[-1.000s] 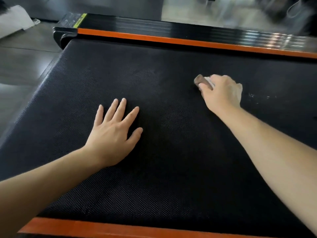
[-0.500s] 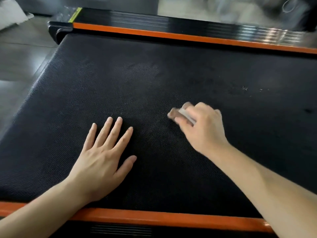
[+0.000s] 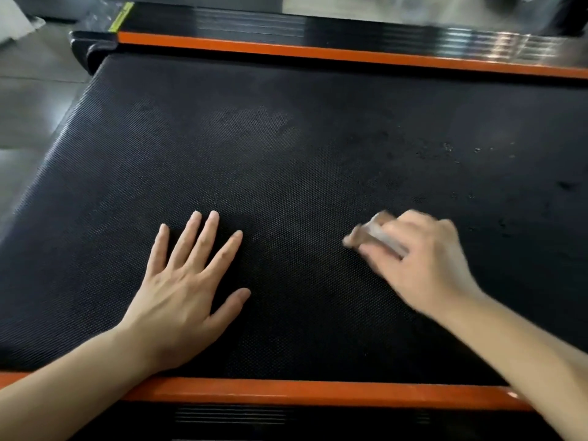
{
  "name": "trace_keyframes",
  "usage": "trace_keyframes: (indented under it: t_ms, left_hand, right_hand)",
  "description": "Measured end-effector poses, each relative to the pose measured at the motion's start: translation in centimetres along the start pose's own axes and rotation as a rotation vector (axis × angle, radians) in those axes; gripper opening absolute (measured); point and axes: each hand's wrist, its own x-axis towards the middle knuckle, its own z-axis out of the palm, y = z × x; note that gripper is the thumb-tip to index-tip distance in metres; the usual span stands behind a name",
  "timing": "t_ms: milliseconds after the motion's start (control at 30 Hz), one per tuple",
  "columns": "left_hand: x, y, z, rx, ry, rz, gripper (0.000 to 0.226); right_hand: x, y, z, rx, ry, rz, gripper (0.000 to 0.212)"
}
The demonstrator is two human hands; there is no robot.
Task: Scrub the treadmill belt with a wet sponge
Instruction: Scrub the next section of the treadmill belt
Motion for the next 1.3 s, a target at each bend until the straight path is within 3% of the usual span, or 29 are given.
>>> trace_keyframes:
  t_ms: [100, 200, 267, 467, 567, 667, 833, 933, 1000, 1067, 1167, 1200, 1300]
  left_hand:
    - [0.2, 0.3, 0.0, -0.007, -0.009, -0.02, 0.075]
    - [0.7, 0.8, 0.0, -0.001, -0.02, -0.041, 0.074]
    - [0.8, 1.0, 0.0, -0.002, -0.025, -0.047, 0.074]
    - [0.8, 1.2, 0.1, 0.006, -0.03, -0.042, 0.076]
    - [0.8, 1.2, 0.1, 0.008, -0.028, -0.04, 0.077]
    - [0.8, 1.3, 0.0, 0.006, -0.035, -0.037, 0.077]
    - [1.2, 1.8, 0.0, 0.01, -0.053, -0.041, 0.077]
    - [2.1, 3.1, -0.1, 0.011, -0.062, -0.027, 0.076]
    - [3.7, 4.7, -0.2, 0.012, -0.077, 0.003, 0.076]
    - [6.1, 6.5, -0.3, 0.004, -0.097, -0.011, 0.077]
    - [10.2, 8.7, -0.2, 0.009, -0.108, -0.046, 0.074]
    - [11.3, 9.3, 0.0, 0.011, -0.111, -0.058, 0.074]
    - [13.0, 10.5, 0.4, 0.017, -0.106, -0.076, 0.075]
  right_hand:
    - [0.8, 0.8, -0.3, -0.046, 0.096, 0.183, 0.041]
    - [-3.1, -2.5, -0.1, 0.123, -0.057, -0.073, 0.027]
    - [-4.9, -2.4, -0.4, 0.103, -0.135, -0.195, 0.024]
    - [-3.2, 0.7, -2.4, 0.068, 0.005, 0.054, 0.016]
    - [-6.1, -2.8, -2.0, 0.115, -0.159, -0.148, 0.024]
    - [-5.7, -1.7, -3.0, 0.089, -0.334, -0.278, 0.017]
    - [-3.7, 1.0, -4.1, 0.125, -0.103, -0.09, 0.036]
    - [-6.5, -0.6, -3.9, 0.189, -0.251, -0.234, 0.026]
    - [-6.5, 0.5, -4.1, 0.149, -0.334, -0.267, 0.032]
    - [-4.6, 3.3, -4.1, 0.058, -0.232, -0.158, 0.032]
    - [-1.6, 5.8, -4.5, -0.03, 0.008, 0.297, 0.029]
    - [-1.7, 5.6, -4.2, -0.05, 0.039, 0.314, 0.032]
    - [-4.0, 2.8, -3.5, 0.021, -0.078, -0.021, 0.028]
